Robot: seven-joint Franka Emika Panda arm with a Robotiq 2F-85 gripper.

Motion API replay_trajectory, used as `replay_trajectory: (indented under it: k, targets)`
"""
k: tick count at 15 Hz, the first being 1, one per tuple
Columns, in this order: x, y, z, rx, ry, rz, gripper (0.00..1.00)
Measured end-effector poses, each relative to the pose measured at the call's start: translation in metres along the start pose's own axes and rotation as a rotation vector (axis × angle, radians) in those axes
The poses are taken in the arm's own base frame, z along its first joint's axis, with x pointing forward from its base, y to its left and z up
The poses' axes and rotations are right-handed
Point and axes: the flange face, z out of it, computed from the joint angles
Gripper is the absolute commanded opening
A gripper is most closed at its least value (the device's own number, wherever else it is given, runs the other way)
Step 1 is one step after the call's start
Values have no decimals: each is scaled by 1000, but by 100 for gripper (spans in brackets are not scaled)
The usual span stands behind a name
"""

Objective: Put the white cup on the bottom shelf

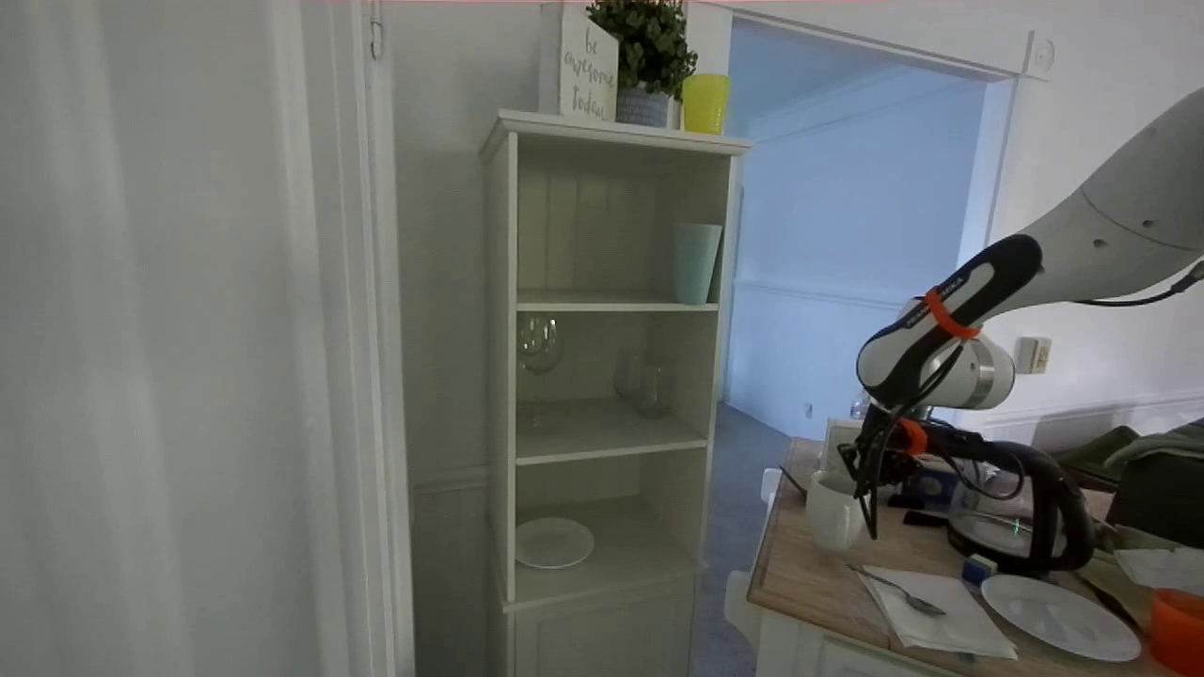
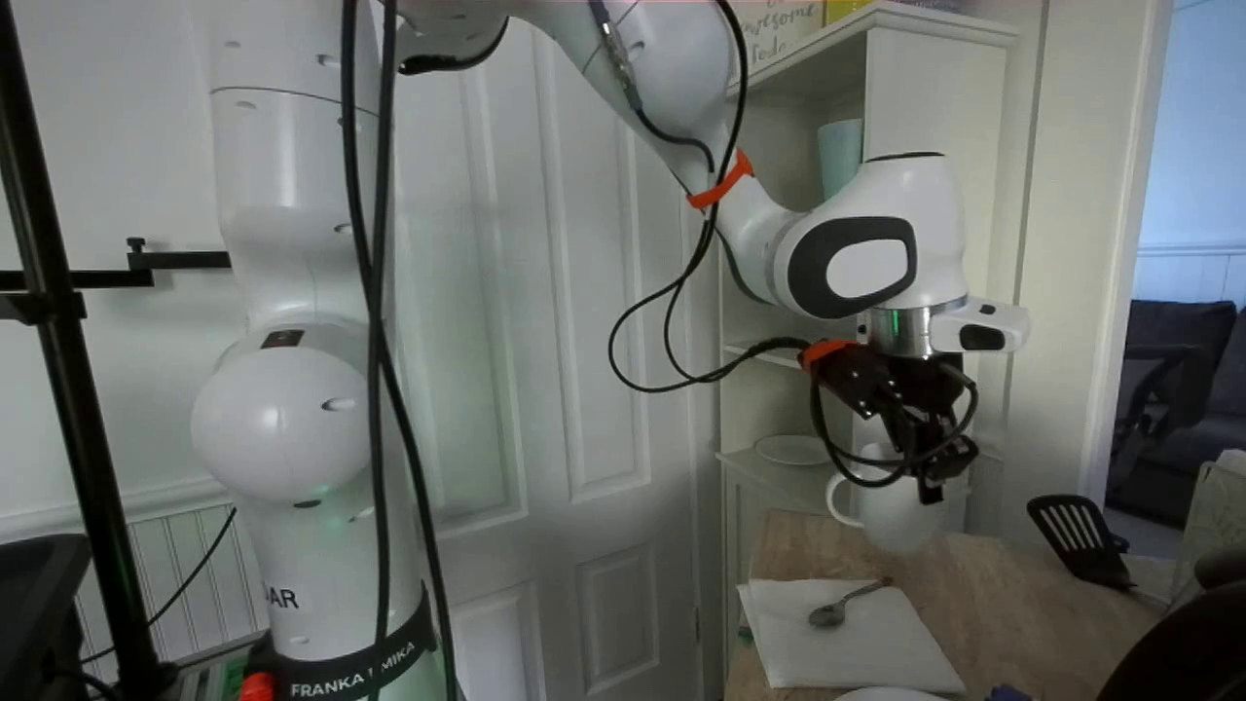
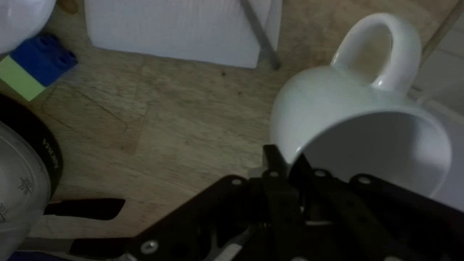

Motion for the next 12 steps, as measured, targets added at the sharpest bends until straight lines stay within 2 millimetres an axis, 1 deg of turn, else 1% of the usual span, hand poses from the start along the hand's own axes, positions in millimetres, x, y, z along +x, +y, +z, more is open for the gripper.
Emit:
replay_trajectory:
  k: [3,7,10,12]
  targets:
    - [-29,-31,-21,18,-32,9,3]
    - [-70,-91,-39,41,-31,74,3]
    - [-101,-139,-44,34,-30,147,3]
    - [-118,-167,-44,22,-8,185,3]
